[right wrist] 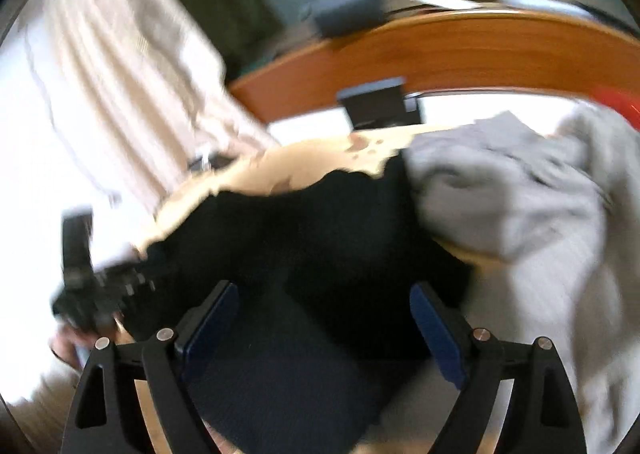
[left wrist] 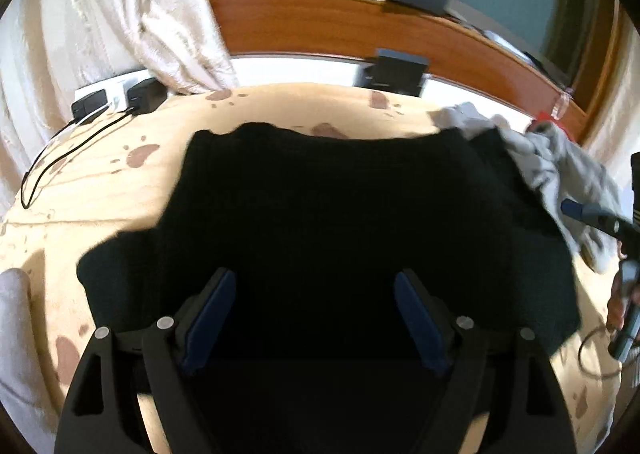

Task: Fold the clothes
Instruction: 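Lay the folded black sweater flat on the bed with both grippers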

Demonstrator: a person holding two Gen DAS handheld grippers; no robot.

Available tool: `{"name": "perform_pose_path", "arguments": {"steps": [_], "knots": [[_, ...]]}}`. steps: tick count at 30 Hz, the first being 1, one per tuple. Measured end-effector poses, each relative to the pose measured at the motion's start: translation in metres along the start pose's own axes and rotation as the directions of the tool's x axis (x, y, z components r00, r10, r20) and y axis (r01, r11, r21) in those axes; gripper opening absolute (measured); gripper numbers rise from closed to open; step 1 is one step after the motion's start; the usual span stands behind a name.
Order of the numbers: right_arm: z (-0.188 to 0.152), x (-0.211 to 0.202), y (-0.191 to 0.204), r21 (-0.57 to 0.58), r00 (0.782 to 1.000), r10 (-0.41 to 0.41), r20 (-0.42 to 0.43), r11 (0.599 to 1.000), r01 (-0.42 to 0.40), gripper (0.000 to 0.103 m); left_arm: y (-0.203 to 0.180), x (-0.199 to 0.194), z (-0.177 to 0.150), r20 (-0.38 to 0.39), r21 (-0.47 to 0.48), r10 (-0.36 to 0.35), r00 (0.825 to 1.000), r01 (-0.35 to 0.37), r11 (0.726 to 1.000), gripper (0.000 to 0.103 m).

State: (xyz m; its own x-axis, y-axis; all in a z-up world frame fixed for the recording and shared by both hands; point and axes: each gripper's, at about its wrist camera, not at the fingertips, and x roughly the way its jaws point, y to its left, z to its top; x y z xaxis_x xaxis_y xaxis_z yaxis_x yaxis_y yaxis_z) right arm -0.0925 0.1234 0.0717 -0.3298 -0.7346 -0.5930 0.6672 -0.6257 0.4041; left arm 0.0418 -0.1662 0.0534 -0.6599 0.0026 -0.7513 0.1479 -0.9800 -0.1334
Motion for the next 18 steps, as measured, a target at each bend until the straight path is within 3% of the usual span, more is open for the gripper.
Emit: {"name": "perform_pose_path", "arguments": {"steps": [2,6,13,18], "knots": [[-0.007,-0.022,-0.016,0.081,0.999,-0.013,0.029,0.997,0.010,0.090,-0.006,-0.008,-0.003,0.002,-0.001,-0.029,1.000,0.029,1.000,0.086],[-0.020,-0.045,-0.022,0.112,0.995,-0.077,0.067,0.991,0.070,0.090,-0.001,-0.018,-0.006,0.002,-0.075,-0.065,0.998,0.065,0.995,0.087],[-0.030,-0.037,0.023,-0.072,0.996,-0.047,0.080,0.996,0.053,0.089,0.030,-0.035,-0.021,0.008,-0.208,-0.015,1.000,0.017,0.978,0.087],[-0.051,-0.005,0.057,-0.222,0.998,-0.055,0.025,0.973,0.059,0.090,0.071,-0.058,-0.039,0.030,-0.345,0.032,0.999,-0.020,0.938,0.087]]}}
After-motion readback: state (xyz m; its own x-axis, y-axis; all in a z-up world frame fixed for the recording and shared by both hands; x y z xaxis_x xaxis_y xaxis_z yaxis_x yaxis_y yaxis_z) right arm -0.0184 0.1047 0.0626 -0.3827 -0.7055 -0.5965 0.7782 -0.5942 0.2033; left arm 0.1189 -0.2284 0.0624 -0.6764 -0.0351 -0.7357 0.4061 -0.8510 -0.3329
